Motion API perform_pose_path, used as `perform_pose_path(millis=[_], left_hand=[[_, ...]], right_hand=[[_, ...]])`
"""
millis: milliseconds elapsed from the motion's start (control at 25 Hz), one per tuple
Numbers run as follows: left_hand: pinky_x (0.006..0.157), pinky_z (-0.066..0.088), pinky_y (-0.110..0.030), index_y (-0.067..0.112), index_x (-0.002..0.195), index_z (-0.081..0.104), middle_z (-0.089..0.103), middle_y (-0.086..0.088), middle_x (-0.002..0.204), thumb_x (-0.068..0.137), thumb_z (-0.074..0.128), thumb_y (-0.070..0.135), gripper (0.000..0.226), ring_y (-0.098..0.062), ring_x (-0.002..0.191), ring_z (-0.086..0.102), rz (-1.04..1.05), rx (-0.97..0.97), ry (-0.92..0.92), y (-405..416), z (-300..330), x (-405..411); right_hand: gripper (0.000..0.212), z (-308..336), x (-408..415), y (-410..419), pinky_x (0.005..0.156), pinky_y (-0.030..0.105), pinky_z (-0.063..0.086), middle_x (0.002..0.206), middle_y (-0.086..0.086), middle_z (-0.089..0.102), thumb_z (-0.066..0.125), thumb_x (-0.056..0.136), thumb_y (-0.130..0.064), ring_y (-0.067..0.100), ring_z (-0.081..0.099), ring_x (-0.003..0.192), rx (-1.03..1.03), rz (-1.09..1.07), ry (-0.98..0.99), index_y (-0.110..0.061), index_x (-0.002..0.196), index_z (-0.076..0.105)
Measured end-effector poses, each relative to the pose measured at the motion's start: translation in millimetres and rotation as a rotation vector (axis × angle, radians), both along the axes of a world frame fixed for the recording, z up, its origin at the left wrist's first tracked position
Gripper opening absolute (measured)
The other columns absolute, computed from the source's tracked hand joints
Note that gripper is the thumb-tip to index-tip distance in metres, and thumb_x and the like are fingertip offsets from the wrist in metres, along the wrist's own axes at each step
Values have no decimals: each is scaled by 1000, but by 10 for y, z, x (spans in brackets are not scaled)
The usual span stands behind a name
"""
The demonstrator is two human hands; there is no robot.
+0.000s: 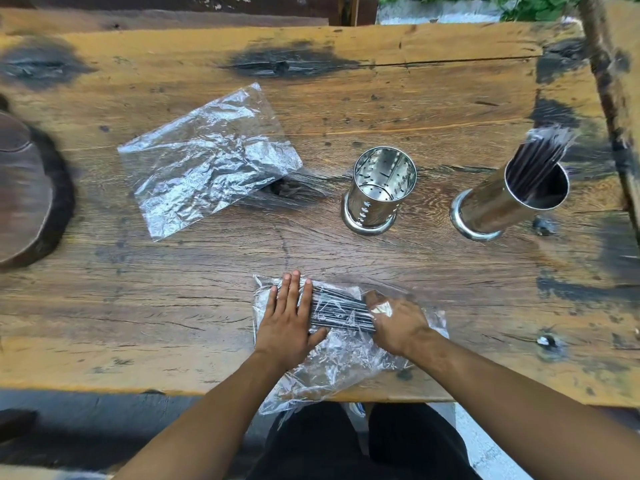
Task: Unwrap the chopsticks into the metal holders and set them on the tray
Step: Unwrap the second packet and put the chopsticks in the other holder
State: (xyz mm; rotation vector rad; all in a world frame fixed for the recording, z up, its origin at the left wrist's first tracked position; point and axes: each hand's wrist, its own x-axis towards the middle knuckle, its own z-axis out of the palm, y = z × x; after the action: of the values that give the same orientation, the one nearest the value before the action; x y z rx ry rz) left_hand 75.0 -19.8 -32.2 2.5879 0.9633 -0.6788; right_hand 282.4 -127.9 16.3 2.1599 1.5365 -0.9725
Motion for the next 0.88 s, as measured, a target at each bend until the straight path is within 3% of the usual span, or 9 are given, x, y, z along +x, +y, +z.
perform_pose_path(millis=[120,280,480,680,880], left_hand=[[128,-11,-46,17,157,-27,-36,-11,162,94,13,81,99,-27,151,-33,54,-31,15,44,47,-81],[128,-7,-48,14,158,-24,-30,-15,165,91,23,84,108,-30,154,-26,206,-22,89,85,138,-302],[128,-2,-52,14,162,-9,-17,-20,169,86,49,80,116,-35,157,-15,378,-34,121,281,339,-448],[126,3,-55,15,163,3,-4,-17,171,88,63,58,104,-34,158,-6,529,9,33,460,484,-343],[124,20,-56,12,159,15,10,-19,168,93,49,53,85,-36,156,13,592,-41,99,495,433,-417]], right_hand=[[40,90,90,-68,86,35,53,113,5,70,64,90,-30,28,68,103,22,-46,6,-19,127,52],[44,310,219,-195,84,33,53,109,6,72,68,87,-42,28,69,103,-14,-132,1,-17,120,54],[32,779,413,-107,80,38,58,106,8,72,61,83,-31,31,70,98,93,-224,1,-19,111,51],[35,1473,585,258,75,36,52,109,13,72,62,84,-32,35,70,99,269,-188,-152,-16,114,52],[29,2124,1009,642,74,36,49,103,10,68,60,88,-26,33,66,93,145,-210,-369,-15,114,62]])
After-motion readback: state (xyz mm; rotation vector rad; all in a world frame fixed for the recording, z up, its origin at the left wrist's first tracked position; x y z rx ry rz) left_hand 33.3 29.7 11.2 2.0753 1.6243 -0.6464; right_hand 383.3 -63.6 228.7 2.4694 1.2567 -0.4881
